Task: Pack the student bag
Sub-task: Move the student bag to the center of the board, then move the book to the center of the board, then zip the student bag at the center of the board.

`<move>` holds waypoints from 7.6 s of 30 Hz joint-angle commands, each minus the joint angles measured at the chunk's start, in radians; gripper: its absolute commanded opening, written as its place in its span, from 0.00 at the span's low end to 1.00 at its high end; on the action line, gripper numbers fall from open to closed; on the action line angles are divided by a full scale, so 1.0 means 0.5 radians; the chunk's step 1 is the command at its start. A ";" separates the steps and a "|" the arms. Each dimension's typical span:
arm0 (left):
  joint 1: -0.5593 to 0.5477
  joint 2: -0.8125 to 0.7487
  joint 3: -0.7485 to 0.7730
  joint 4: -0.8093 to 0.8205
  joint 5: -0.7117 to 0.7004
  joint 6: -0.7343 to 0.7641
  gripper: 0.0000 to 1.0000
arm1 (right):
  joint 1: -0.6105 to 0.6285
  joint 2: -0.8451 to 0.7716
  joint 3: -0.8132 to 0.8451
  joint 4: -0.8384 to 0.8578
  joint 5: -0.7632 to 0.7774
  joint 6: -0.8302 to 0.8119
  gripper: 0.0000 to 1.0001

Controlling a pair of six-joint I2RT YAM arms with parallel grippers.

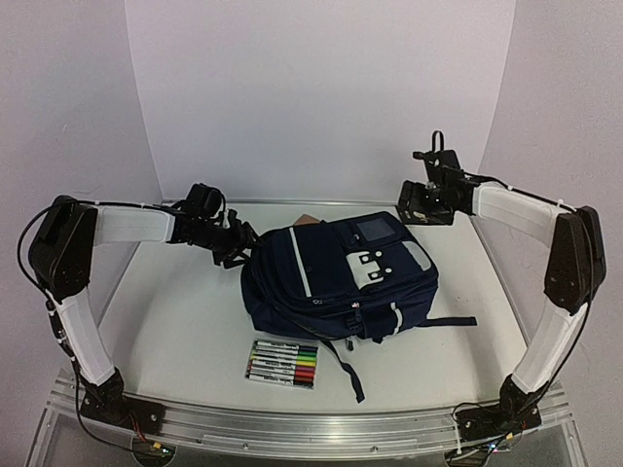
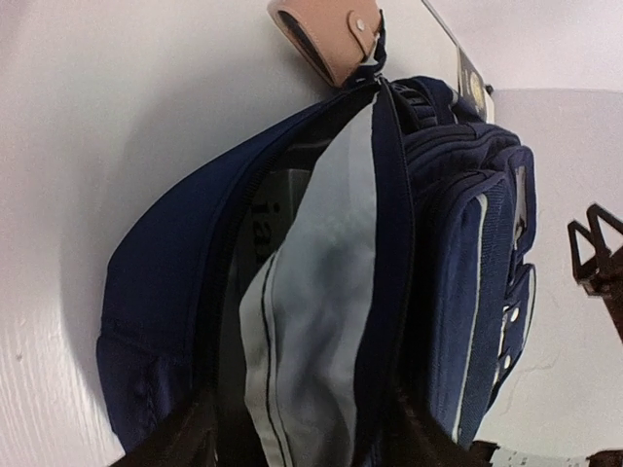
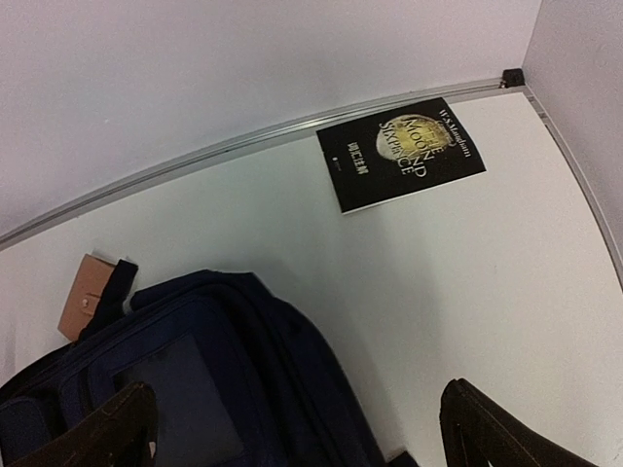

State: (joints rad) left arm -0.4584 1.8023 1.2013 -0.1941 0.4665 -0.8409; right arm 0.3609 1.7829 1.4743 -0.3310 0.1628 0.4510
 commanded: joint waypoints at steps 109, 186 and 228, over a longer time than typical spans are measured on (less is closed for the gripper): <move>0.452 -0.629 -0.112 0.216 0.634 0.221 0.00 | -0.425 1.258 0.544 0.116 -0.781 0.580 0.95; 0.518 -0.233 -0.128 0.416 0.610 0.019 0.00 | 1.405 0.151 -1.215 1.634 -0.258 0.234 0.22; 0.286 0.305 0.720 0.109 0.377 0.463 0.21 | 1.783 -0.214 -0.693 0.835 0.192 -0.125 0.78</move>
State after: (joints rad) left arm -0.3221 1.9662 1.4611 -0.1318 0.6621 -0.7042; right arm 1.2636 1.8020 1.1496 0.1968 0.1782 0.4688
